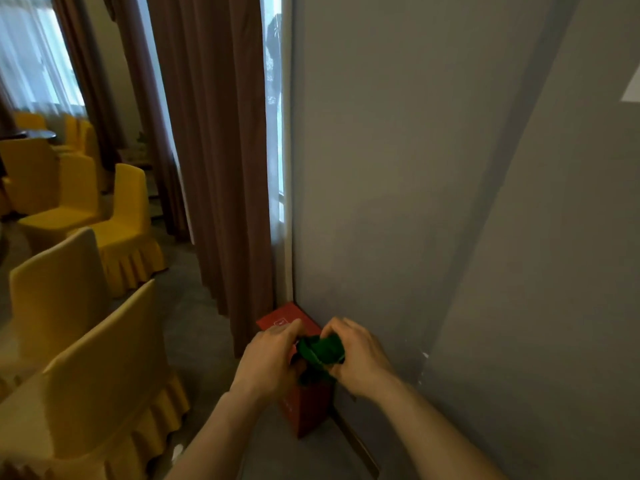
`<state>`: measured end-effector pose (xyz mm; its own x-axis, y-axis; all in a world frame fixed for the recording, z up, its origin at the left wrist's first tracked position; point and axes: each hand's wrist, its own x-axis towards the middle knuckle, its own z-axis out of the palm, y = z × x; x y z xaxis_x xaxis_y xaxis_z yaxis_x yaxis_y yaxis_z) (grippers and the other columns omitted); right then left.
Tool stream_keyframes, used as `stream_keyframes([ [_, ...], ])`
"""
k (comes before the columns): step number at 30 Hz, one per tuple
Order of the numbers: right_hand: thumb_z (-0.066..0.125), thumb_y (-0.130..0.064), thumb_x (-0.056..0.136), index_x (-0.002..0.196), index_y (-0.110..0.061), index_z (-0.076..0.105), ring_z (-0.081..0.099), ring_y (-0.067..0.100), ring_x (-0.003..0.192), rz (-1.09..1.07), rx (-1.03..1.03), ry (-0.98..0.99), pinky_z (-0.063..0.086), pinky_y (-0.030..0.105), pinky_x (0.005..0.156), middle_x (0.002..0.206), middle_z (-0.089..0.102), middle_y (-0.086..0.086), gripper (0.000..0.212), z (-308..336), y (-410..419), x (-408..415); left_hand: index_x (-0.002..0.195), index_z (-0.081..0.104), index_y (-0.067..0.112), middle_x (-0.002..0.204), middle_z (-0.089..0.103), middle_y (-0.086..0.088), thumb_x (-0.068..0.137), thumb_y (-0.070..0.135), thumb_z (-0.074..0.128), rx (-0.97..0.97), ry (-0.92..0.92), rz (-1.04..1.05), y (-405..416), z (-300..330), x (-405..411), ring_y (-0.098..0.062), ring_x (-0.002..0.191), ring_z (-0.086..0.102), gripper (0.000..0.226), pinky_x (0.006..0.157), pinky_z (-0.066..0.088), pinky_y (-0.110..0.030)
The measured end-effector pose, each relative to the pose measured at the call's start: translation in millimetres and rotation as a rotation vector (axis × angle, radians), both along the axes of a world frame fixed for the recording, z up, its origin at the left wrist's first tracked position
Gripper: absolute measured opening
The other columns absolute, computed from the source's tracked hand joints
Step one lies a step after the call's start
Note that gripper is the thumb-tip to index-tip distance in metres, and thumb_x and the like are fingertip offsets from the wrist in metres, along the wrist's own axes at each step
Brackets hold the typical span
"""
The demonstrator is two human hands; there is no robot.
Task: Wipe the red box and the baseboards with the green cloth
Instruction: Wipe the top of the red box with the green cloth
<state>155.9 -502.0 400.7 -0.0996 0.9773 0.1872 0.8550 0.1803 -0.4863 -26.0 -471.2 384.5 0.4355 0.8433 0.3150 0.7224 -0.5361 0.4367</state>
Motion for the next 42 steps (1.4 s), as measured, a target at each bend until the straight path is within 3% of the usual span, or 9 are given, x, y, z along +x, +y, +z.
stream_keyframes([
  [3, 0.078, -0.015, 0.073, 0.100, -0.031, 0.053, 0.059, 0.017, 0.094, -0.022, 0.005, -0.019, 0.052, 0.032, 0.075, 0.106, 0.058, -0.007, 0.041, 8.3, 26.9, -18.9, 0.098, 0.053, 0.031, 0.096, 0.063, 0.013, 0.081, 0.027, 0.071, 0.009, 0.000, -0.039, 31.4, 5.1, -19.5, -0.010, 0.089, 0.056, 0.025, 0.075, 0.049, -0.034],
  [8, 0.077, -0.013, 0.071, 0.096, -0.034, 0.052, 0.057, 0.014, 0.089, -0.049, 0.015, -0.013, 0.050, 0.030, 0.071, 0.101, 0.056, -0.010, 0.041, 11.0, 70.5, -50.1, 0.091, 0.041, 0.044, 0.085, 0.053, 0.022, 0.077, 0.028, 0.074, 0.049, -0.001, -0.066, 80.0, 4.5, -51.9, -0.002, 0.076, 0.045, 0.040, 0.065, 0.035, -0.022],
  [12, 0.078, -0.011, 0.070, 0.097, -0.031, 0.055, 0.057, 0.016, 0.091, -0.079, -0.004, -0.008, 0.052, 0.035, 0.074, 0.102, 0.058, -0.007, 0.041, 4.1, 93.0, -62.0, 0.091, 0.041, 0.041, 0.085, 0.054, 0.019, 0.077, 0.025, 0.075, 0.060, 0.017, -0.070, 106.6, -4.2, -62.8, -0.003, 0.075, 0.042, 0.040, 0.065, 0.033, -0.026],
  [18, 0.080, -0.010, 0.070, 0.096, -0.032, 0.054, 0.057, 0.016, 0.091, -0.098, -0.039, -0.007, 0.053, 0.035, 0.075, 0.103, 0.059, -0.006, 0.043, -10.2, 128.4, -65.5, 0.091, 0.047, 0.034, 0.085, 0.062, 0.012, 0.079, 0.023, 0.074, 0.050, -0.001, -0.072, 141.1, -22.4, -63.6, -0.012, 0.077, 0.053, 0.032, 0.066, 0.039, -0.031],
  [25, 0.081, -0.011, 0.069, 0.097, -0.029, 0.056, 0.058, 0.016, 0.091, -0.111, -0.083, 0.000, 0.049, 0.029, 0.072, 0.102, 0.059, -0.005, 0.042, -47.3, 190.9, -47.9, 0.089, 0.038, 0.040, 0.087, 0.059, 0.014, 0.080, 0.025, 0.075, -0.011, 0.060, -0.068, 204.5, -58.3, -44.3, -0.014, 0.080, 0.054, 0.041, 0.068, 0.037, -0.031],
  [34, 0.078, -0.006, 0.066, 0.099, -0.029, 0.055, 0.057, 0.016, 0.091, -0.091, -0.201, 0.041, 0.039, 0.025, 0.068, 0.104, 0.056, -0.006, 0.047, -117.0, 299.1, 9.1, 0.102, 0.053, 0.030, 0.101, 0.067, 0.010, 0.082, 0.030, 0.074, -0.136, 0.150, -0.053, 308.4, -115.3, 11.5, -0.017, 0.093, 0.058, 0.029, 0.079, 0.047, -0.040],
  [38, 0.073, 0.004, 0.068, 0.102, -0.019, 0.058, 0.053, 0.015, 0.090, -0.056, -0.275, 0.101, 0.035, 0.020, 0.064, 0.107, 0.055, 0.000, 0.044, -154.0, 342.0, 31.2, 0.100, 0.054, 0.029, 0.100, 0.067, 0.009, 0.079, 0.028, 0.073, -0.207, 0.167, -0.032, 345.8, -145.8, 32.7, -0.020, 0.092, 0.058, 0.029, 0.077, 0.046, -0.042],
  [42, 0.075, 0.004, 0.068, 0.104, -0.020, 0.058, 0.048, 0.009, 0.088, -0.045, -0.319, 0.089, 0.028, 0.006, 0.057, 0.109, 0.054, -0.002, 0.046, -195.3, 368.2, 44.7, 0.101, 0.054, 0.026, 0.099, 0.067, 0.006, 0.082, 0.024, 0.069, -0.250, 0.210, -0.013, 371.0, -183.2, 46.8, -0.023, 0.092, 0.057, 0.024, 0.077, 0.044, -0.042],
])
